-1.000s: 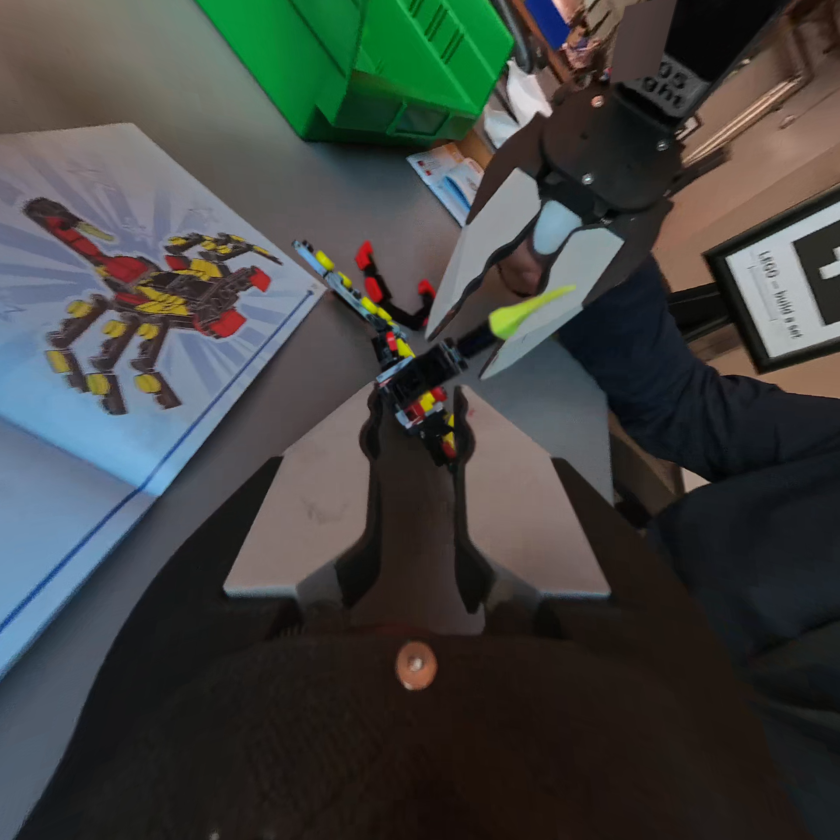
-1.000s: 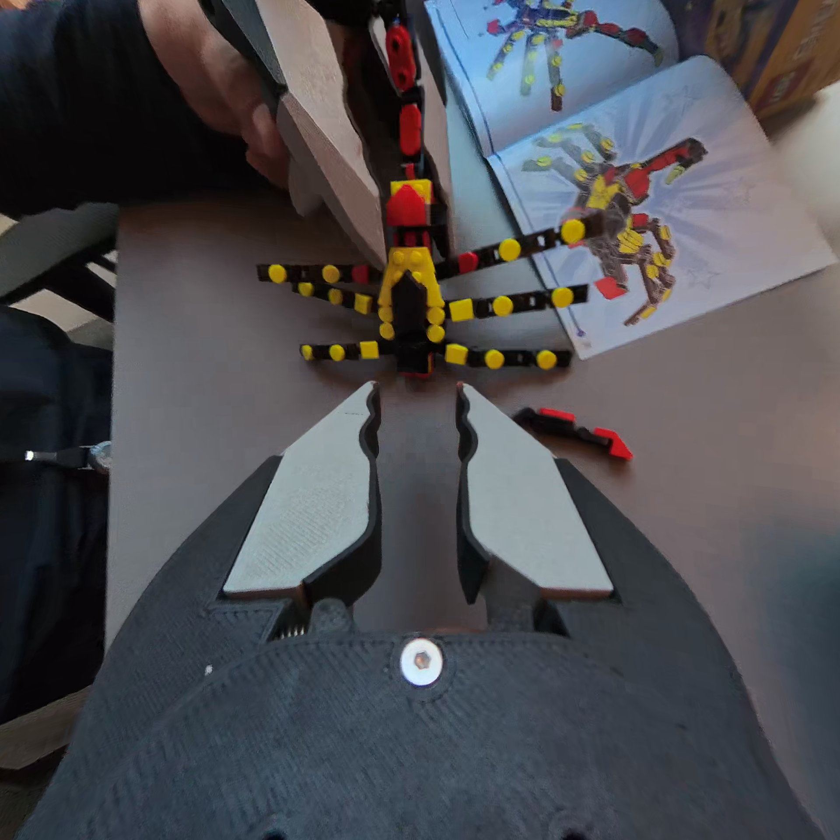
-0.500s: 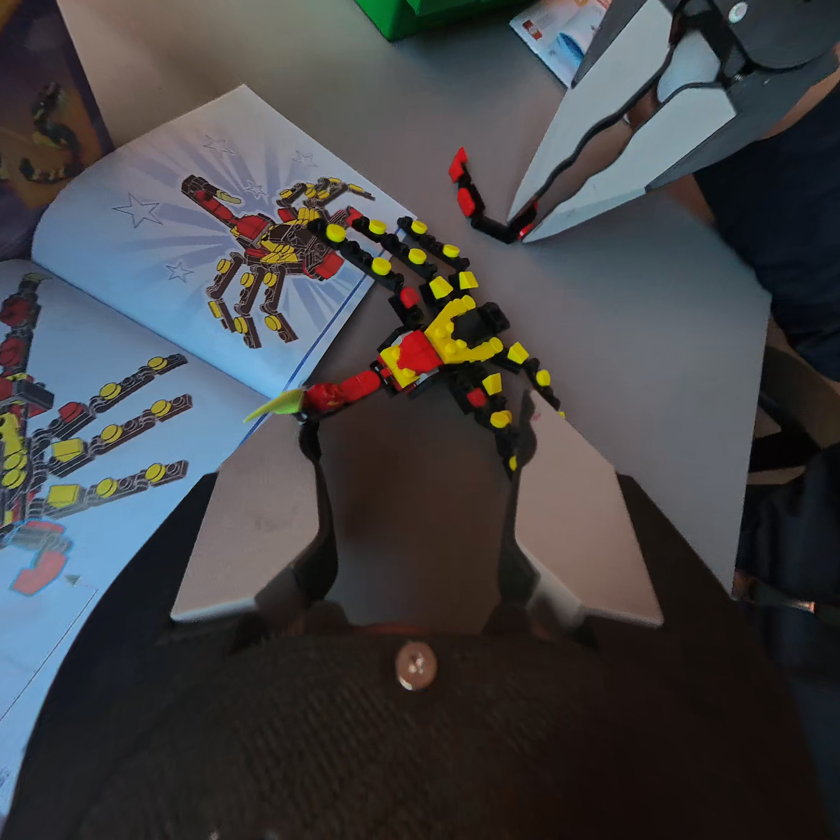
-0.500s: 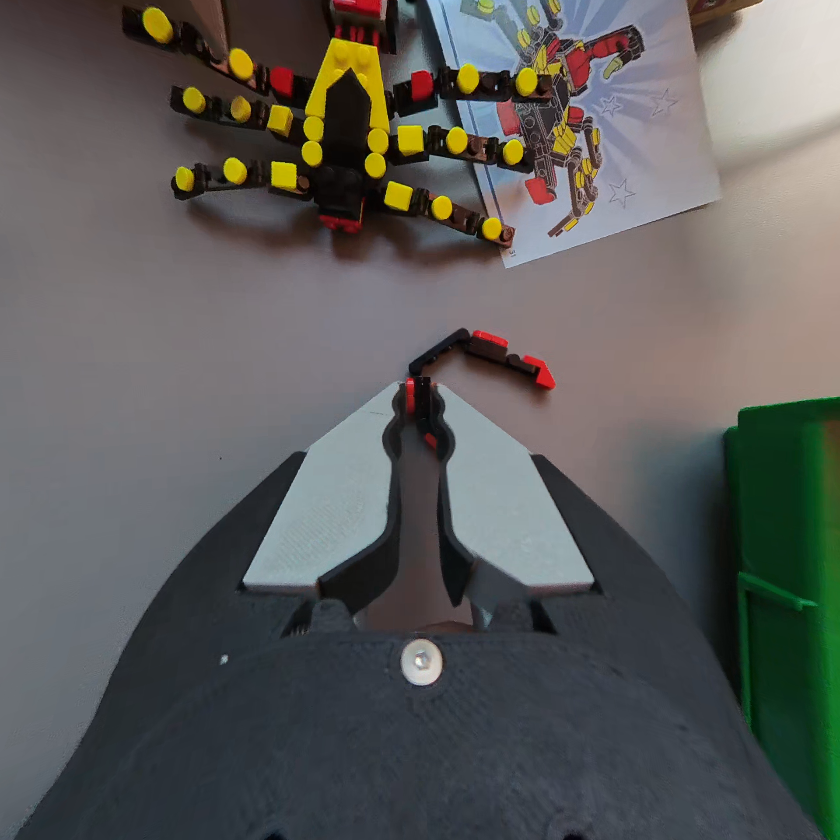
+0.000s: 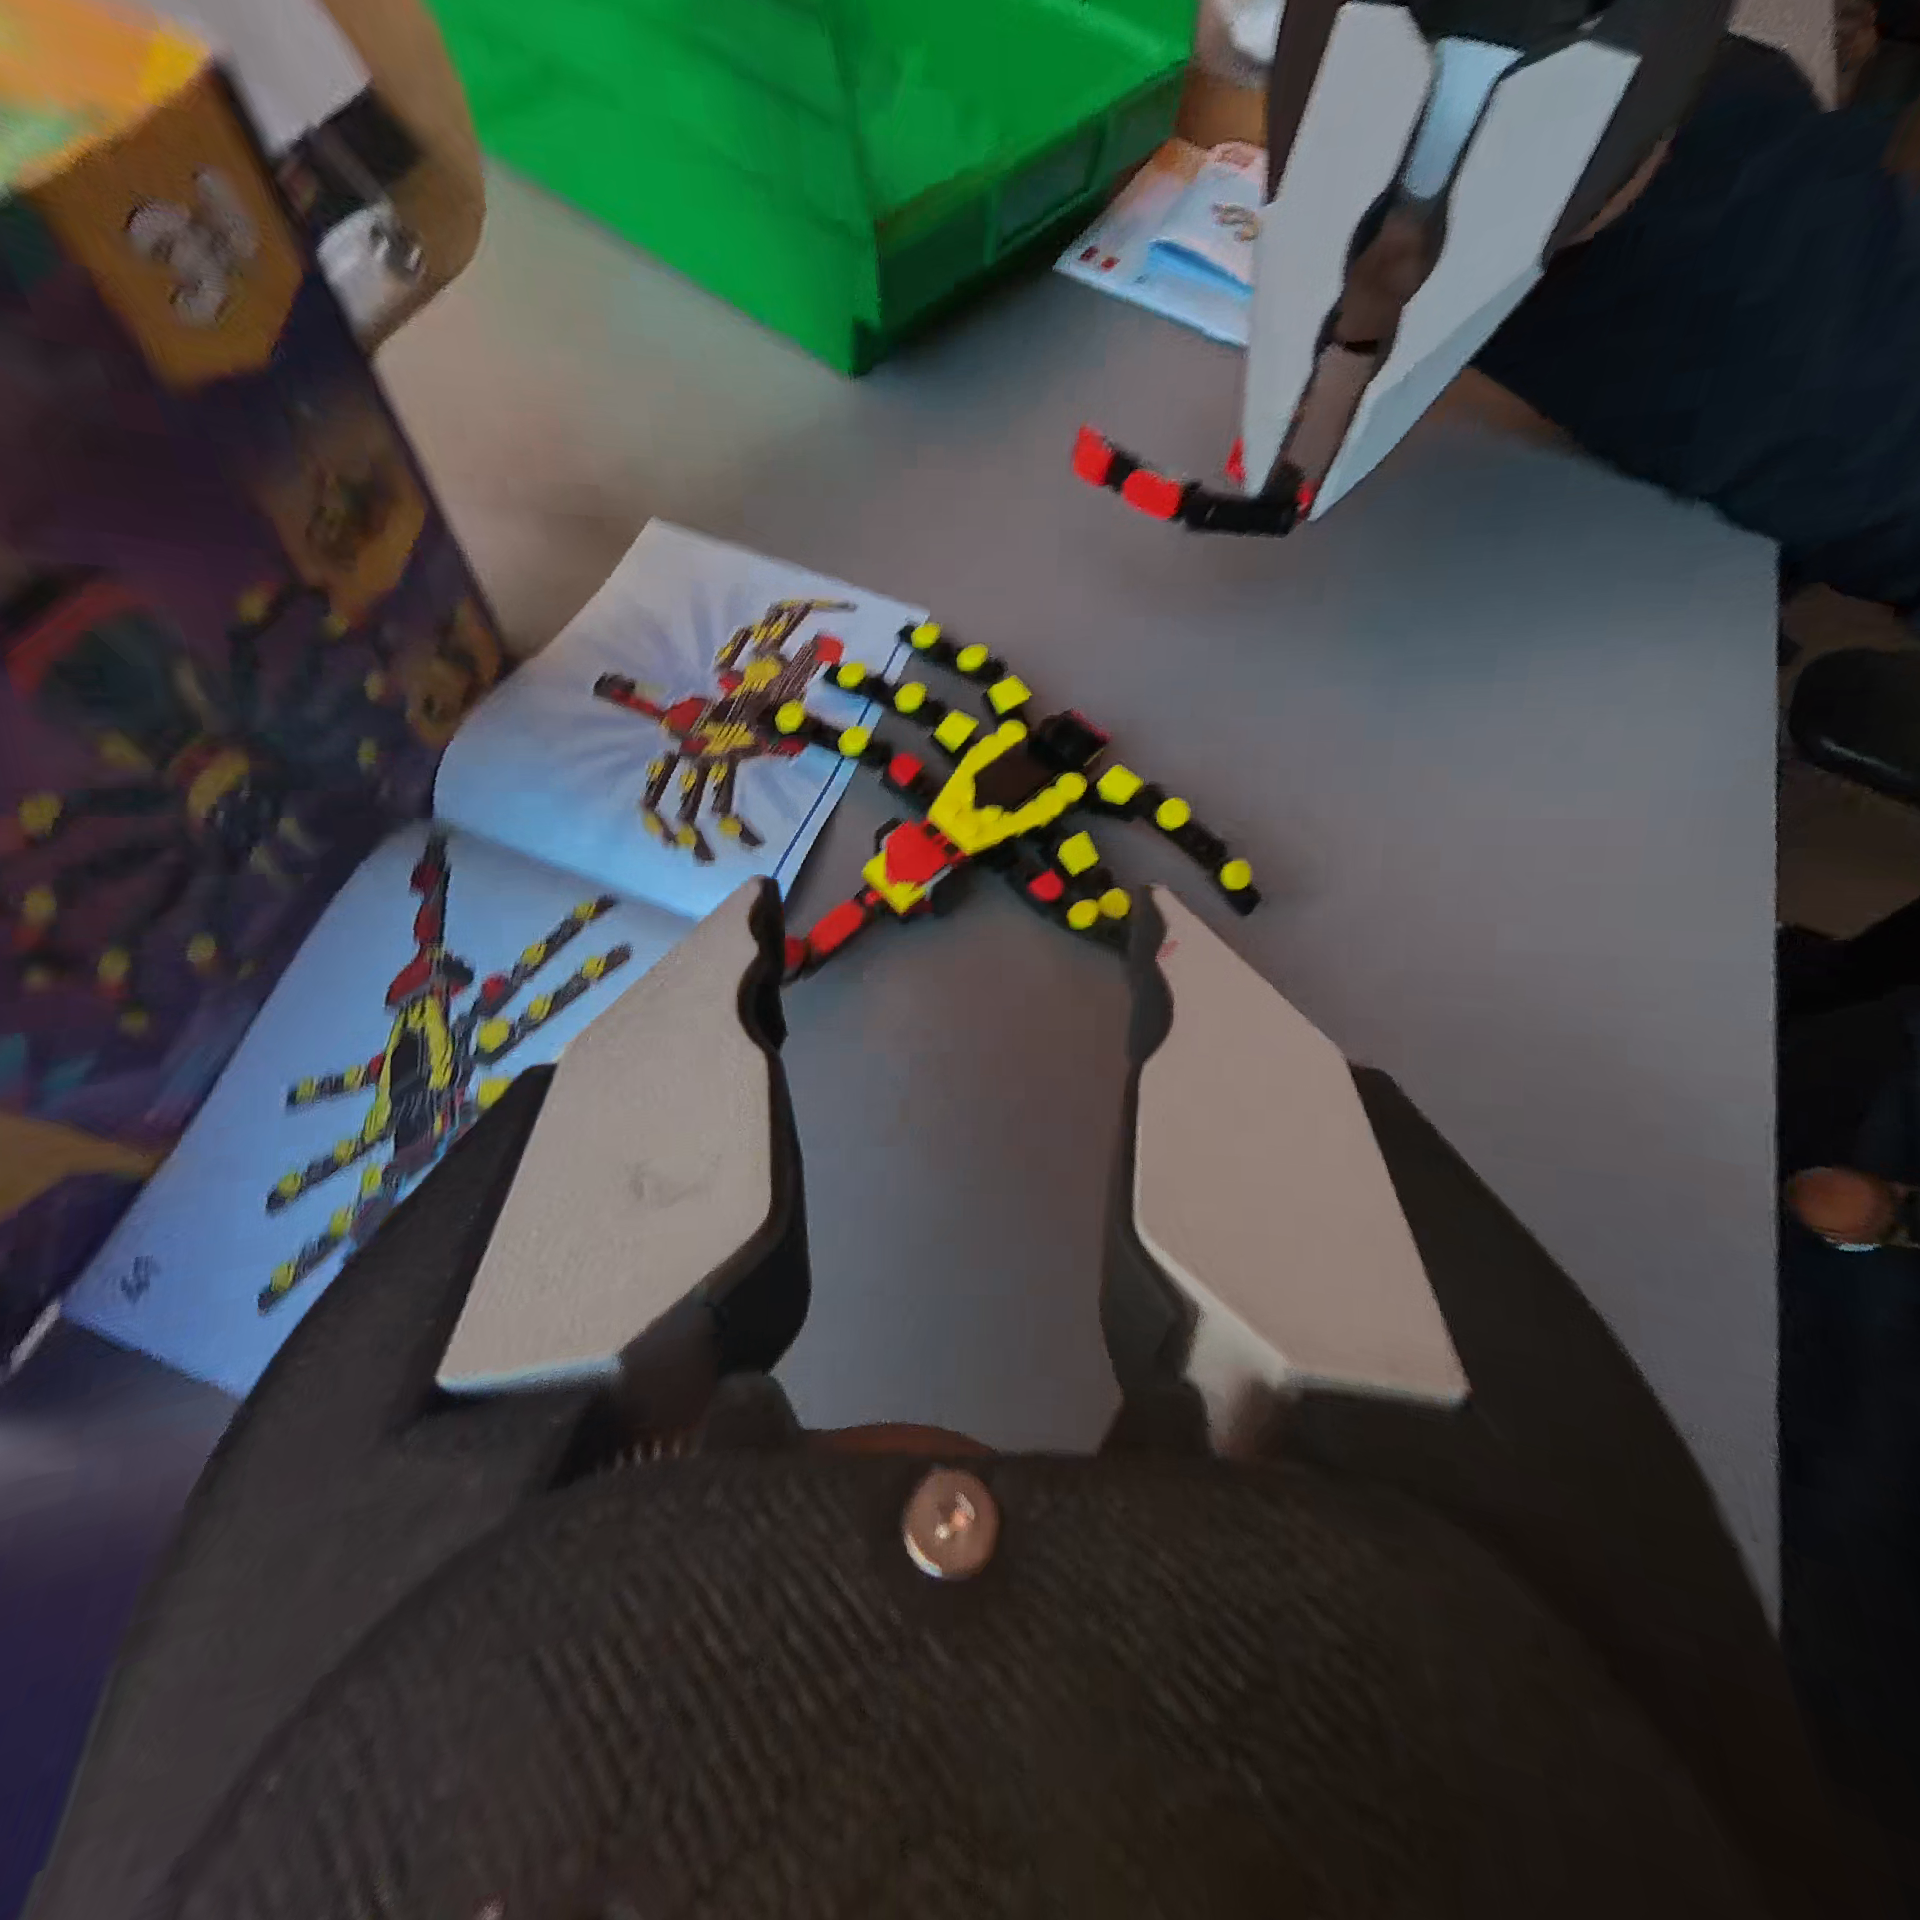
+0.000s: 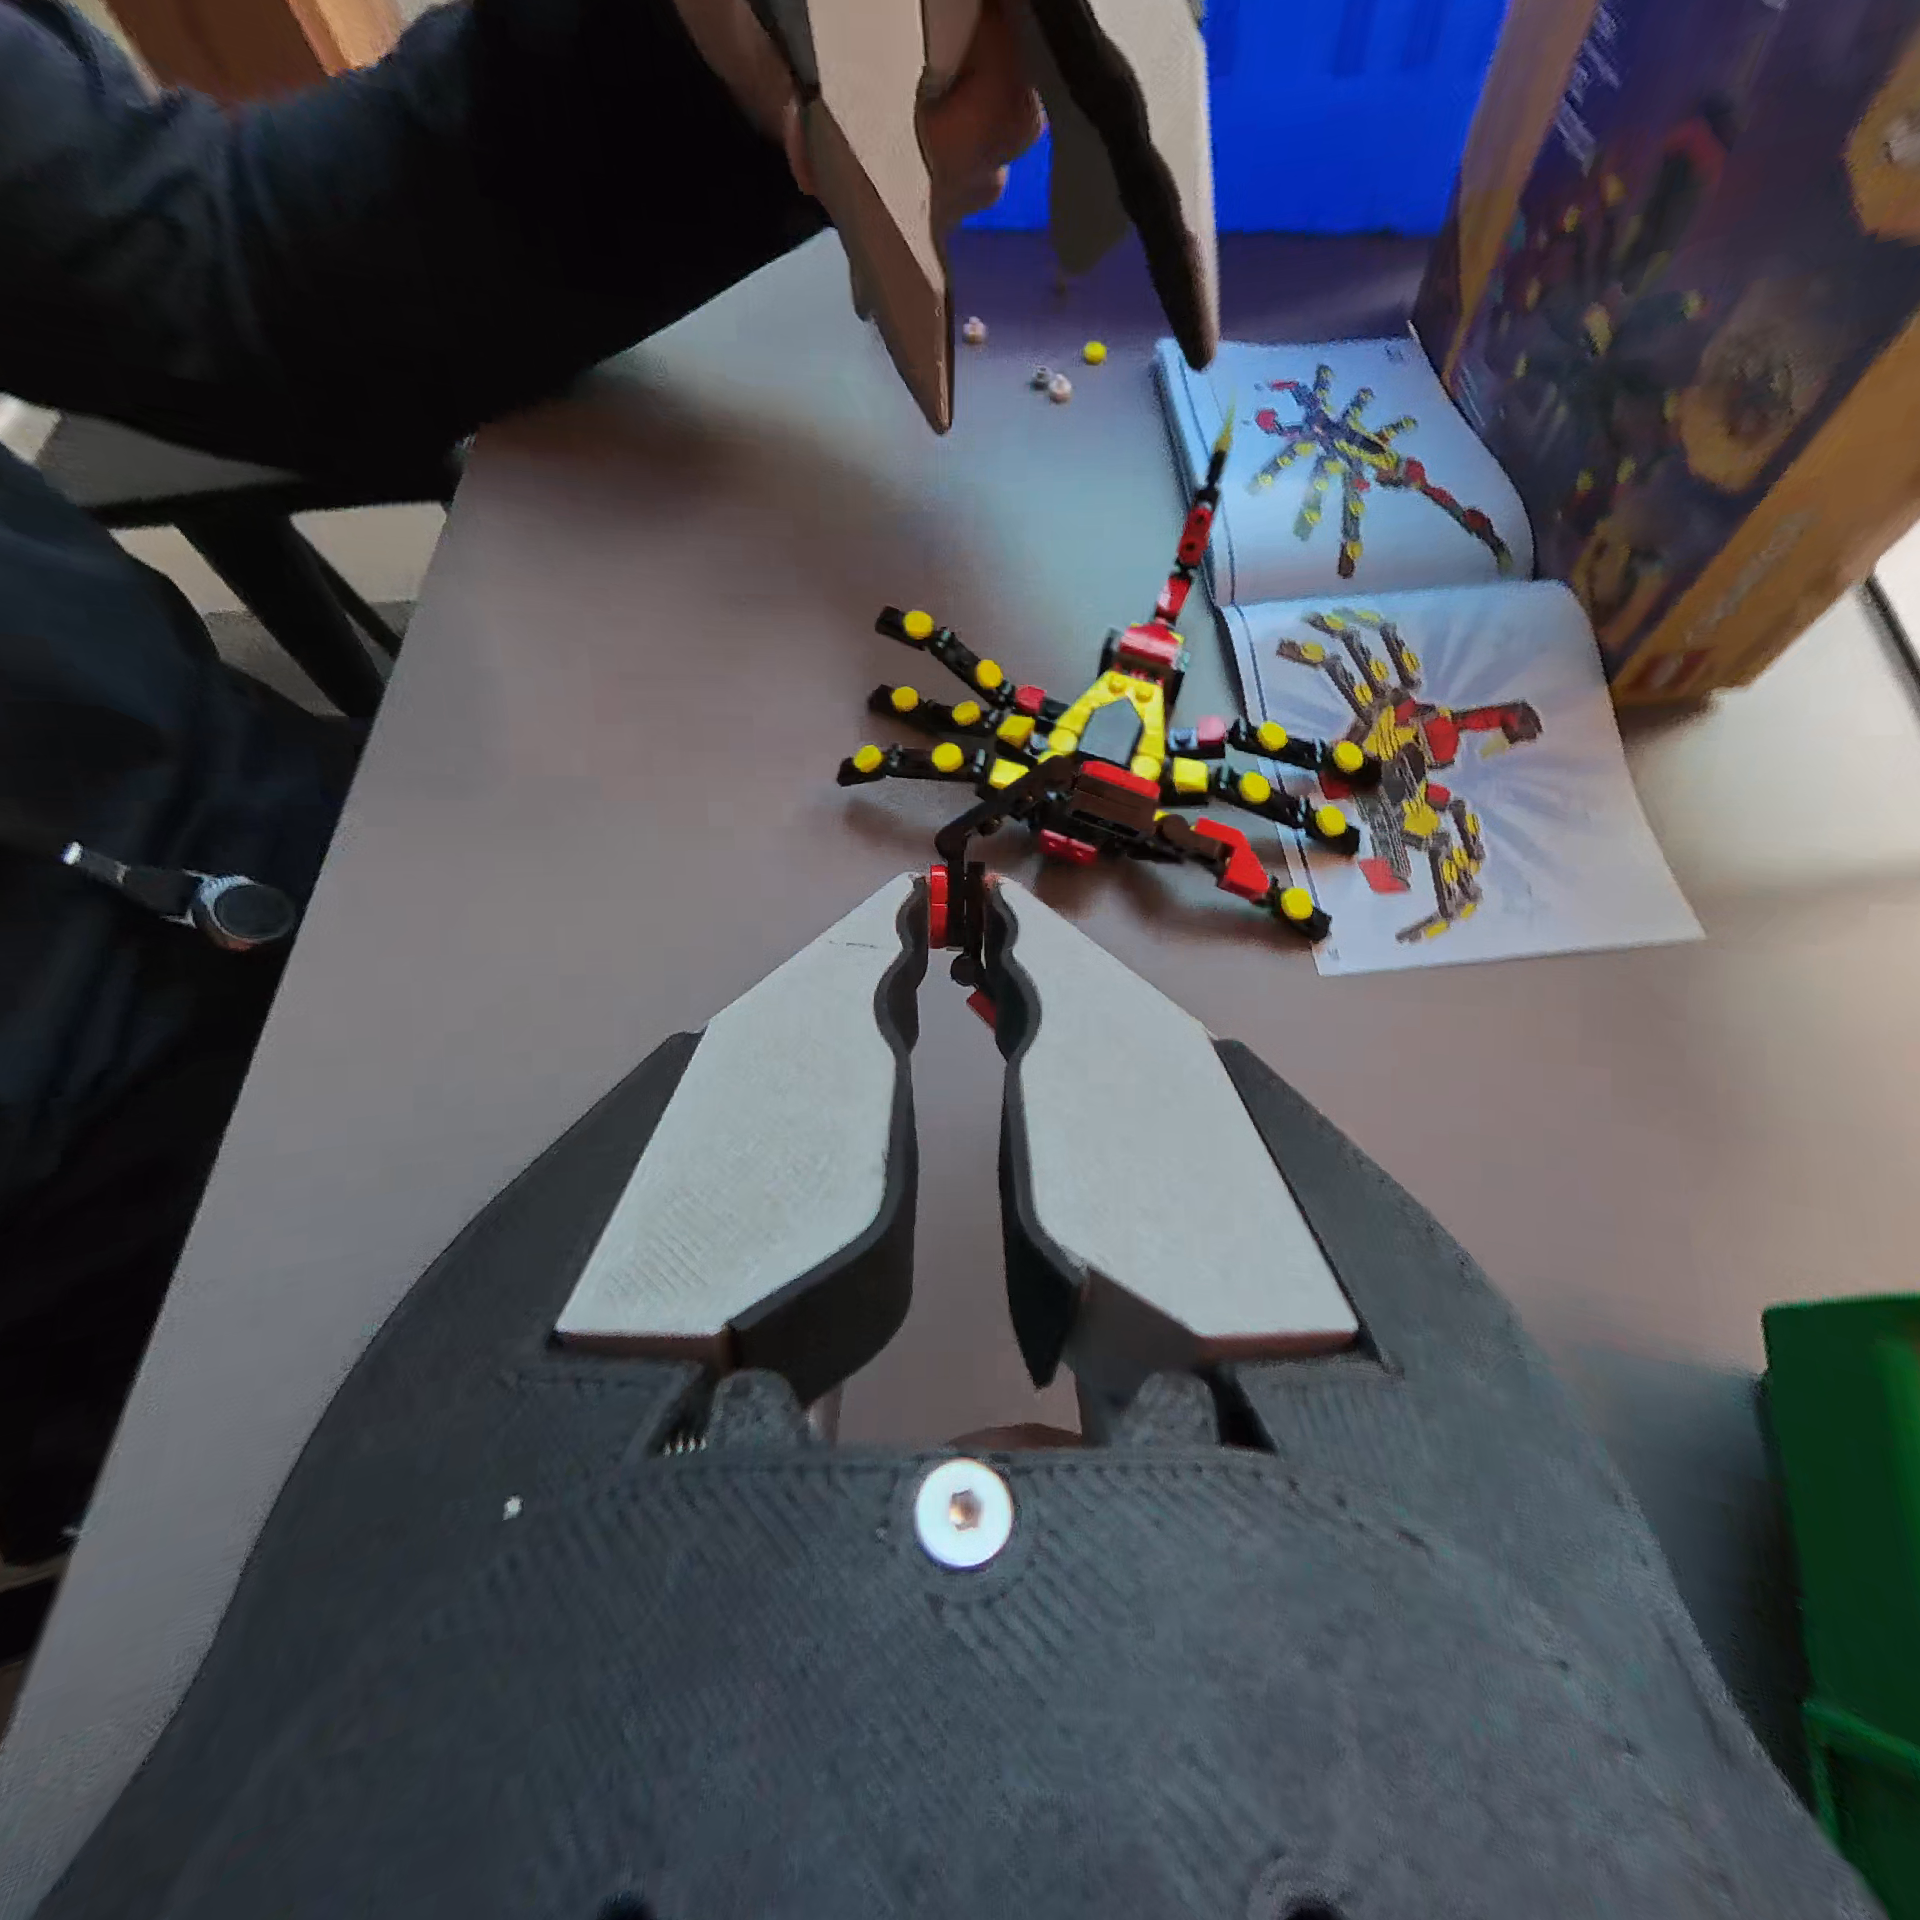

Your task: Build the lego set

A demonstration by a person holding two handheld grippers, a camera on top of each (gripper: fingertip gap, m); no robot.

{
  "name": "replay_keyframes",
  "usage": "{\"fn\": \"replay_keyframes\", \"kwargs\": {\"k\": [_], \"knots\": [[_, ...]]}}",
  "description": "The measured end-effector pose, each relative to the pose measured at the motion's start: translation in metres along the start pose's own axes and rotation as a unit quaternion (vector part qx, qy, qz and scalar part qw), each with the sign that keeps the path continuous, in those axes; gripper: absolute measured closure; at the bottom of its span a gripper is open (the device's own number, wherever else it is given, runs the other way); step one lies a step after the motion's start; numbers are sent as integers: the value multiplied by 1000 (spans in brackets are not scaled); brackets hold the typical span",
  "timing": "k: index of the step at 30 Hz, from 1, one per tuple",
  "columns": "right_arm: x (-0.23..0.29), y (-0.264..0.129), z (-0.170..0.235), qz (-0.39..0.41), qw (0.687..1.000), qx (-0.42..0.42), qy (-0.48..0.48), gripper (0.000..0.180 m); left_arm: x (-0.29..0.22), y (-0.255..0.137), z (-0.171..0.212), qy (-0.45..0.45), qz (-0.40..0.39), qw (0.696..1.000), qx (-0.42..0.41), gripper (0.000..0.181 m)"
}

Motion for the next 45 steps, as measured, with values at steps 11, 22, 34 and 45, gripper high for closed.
{"fn": "replay_keyframes", "kwargs": {"k": [11,22,34,45], "knots": [[36,31,-4,-71,997,18,-36,174,-105,56,-19,241,74,966,-50,138],[40,22,-11,-173,980,-23,99,171,-106,69,-17,367,-12,927,-72,173],[24,-1,-30,-62,995,-78,5,160,-92,58,-38,194,45,971,-131,176],[26,-3,-43,-15,994,-102,-48,173,-97,48,-51,86,132,970,-188,176]]}}
Point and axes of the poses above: each gripper's, where its closed fingertips meet, y out along the fingers, z out of its underside, x = y × z across the jaws, the point moved 2 cm from there along -y, back along the fingers, and after that the axes turned 1 degree about -z, right-handed, at the moved point
